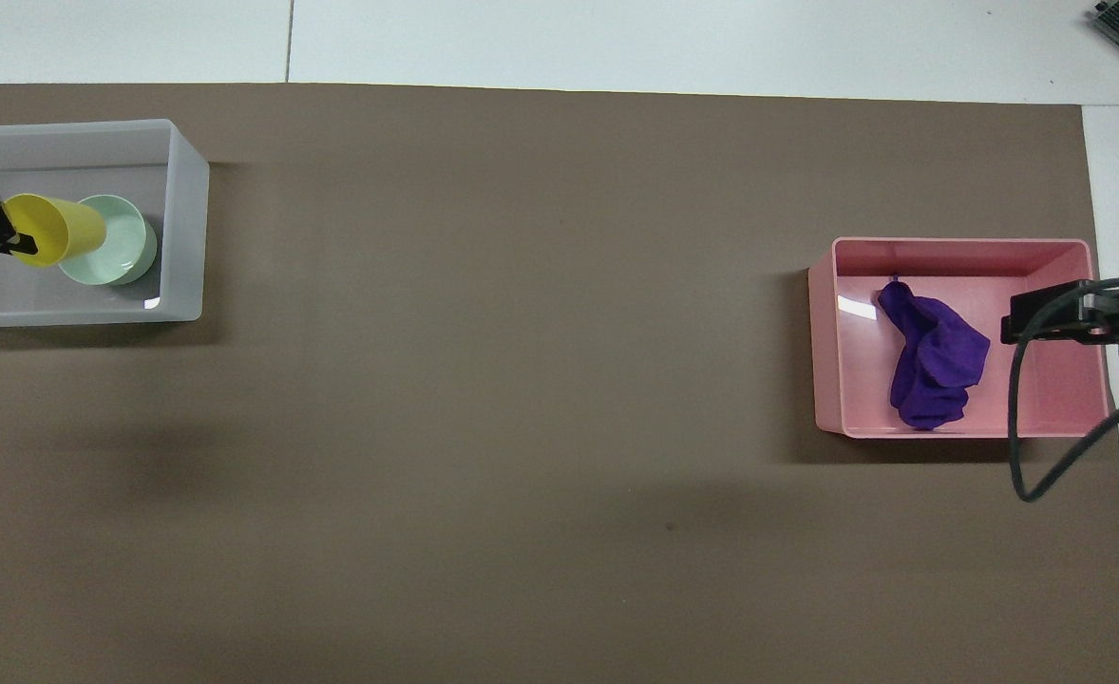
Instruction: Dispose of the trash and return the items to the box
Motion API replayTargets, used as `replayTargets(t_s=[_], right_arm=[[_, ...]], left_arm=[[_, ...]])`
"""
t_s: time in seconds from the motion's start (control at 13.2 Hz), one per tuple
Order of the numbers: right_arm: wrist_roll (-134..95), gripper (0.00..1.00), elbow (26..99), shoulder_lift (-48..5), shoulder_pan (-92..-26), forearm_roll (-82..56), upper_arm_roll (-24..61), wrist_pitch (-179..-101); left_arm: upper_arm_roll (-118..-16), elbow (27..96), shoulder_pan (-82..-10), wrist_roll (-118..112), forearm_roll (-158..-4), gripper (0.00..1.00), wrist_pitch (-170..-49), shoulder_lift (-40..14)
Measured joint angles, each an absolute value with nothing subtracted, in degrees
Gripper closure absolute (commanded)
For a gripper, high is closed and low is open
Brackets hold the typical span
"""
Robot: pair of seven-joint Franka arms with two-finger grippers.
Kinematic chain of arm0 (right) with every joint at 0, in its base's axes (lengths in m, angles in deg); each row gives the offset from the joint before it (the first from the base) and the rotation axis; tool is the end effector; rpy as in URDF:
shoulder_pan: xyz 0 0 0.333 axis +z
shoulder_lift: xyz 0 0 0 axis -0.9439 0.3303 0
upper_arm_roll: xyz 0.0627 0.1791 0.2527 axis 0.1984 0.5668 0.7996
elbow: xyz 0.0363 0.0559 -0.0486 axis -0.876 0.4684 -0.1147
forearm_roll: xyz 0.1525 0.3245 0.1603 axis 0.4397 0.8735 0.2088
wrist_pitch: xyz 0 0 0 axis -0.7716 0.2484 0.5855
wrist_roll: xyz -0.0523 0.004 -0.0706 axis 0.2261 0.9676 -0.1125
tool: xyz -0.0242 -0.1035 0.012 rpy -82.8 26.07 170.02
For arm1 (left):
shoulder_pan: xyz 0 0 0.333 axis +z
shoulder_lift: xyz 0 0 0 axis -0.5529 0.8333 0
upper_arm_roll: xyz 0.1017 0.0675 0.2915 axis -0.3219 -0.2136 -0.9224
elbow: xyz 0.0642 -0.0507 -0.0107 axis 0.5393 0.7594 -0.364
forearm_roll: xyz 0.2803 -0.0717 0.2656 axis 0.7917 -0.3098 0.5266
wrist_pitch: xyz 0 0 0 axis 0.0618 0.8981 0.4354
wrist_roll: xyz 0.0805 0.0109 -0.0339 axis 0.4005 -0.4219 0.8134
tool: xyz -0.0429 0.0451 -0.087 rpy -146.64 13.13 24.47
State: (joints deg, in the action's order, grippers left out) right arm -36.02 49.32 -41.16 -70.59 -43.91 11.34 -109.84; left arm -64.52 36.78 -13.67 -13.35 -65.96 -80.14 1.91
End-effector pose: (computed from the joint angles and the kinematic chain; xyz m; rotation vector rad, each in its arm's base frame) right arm 0.5258 0.0034 0.6535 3.1274 -0.2172 0.0118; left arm 0.6648 0.1638 0.4347 2.8790 0.5830 0.0246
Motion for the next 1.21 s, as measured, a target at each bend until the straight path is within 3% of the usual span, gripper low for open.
replayTargets(t_s=[0.3, 0.38, 0.45, 0.91, 1.21], right_arm=[[-36.0, 0.00, 49.3, -41.0, -71.1, -43.9, 11.3, -109.8], [-36.0, 0.00, 49.3, -41.0, -71.1, -43.9, 11.3, -109.8], [-36.0, 0.00, 49.3, -41.0, -71.1, -43.9, 11.3, -109.8], [-36.0, 0.00, 49.6, -41.0, -71.1, -43.9, 11.3, -109.8], [-36.0, 0.00, 49.8, -41.0, -71.2, -43.9, 11.3, -109.7]], left_arm=[[-64.5, 35.5, -13.7, -13.3, -63.9, 1.00, -81.4, 5.8], [-64.5, 35.5, -13.7, -13.3, -63.7, 0.76, -81.4, 6.3], [-64.4, 35.5, -13.7, -13.3, -63.3, 0.01, -81.2, 6.6], [-63.9, 34.1, -13.8, -13.3, -62.7, 0.00, -80.7, 6.1], [-63.4, 32.7, -16.0, -13.2, -62.6, 0.00, -73.2, -1.1]])
